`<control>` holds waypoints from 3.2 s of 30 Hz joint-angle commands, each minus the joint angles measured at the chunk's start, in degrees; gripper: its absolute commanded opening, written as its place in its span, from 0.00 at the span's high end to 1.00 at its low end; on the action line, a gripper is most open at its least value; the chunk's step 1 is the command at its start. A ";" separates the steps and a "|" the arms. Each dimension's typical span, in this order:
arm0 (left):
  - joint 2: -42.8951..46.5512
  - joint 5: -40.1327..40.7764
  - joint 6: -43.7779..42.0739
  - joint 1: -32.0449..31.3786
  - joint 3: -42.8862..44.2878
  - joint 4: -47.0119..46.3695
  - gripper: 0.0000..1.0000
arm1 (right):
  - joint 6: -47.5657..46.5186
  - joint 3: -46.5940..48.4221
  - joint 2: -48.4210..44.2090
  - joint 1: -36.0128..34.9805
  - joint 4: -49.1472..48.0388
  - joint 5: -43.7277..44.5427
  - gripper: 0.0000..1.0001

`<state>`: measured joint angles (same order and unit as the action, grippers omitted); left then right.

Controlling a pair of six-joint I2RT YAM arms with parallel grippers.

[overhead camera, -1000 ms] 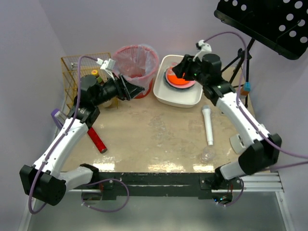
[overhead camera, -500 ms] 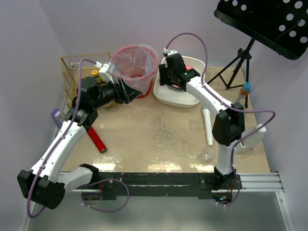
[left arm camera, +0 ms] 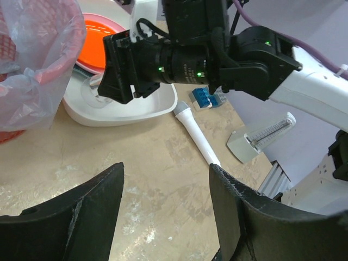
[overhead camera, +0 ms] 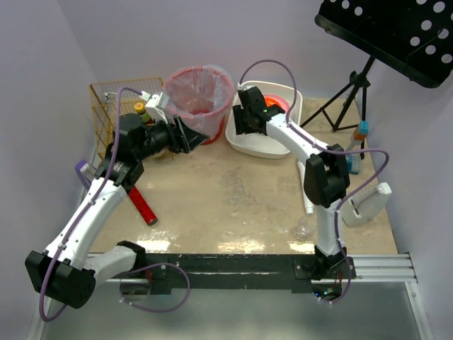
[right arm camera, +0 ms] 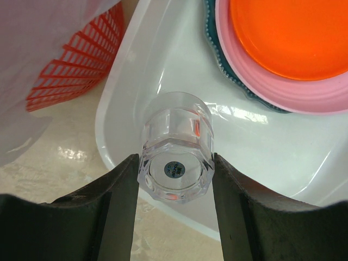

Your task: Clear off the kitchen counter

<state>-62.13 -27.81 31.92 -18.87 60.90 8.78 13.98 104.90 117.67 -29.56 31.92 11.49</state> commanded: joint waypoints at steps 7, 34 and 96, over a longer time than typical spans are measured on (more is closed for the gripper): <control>-0.80 -0.75 -0.37 0.06 1.06 -0.95 0.32 | -1.06 6.37 6.34 1.17 1.30 1.26 1.00; -1.59 -1.37 -0.46 0.06 1.23 -0.69 0.31 | 1.13 3.12 0.91 4.07 -1.95 -1.29 0.23; -60.21 19.99 -1.25 -49.94 33.13 3.08 0.36 | 10.90 -22.55 -55.09 10.67 -9.51 -9.90 0.23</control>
<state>-121.21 -9.98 32.99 -67.79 89.71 8.93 25.54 83.20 63.59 -19.00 23.14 0.80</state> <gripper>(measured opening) 0.692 0.768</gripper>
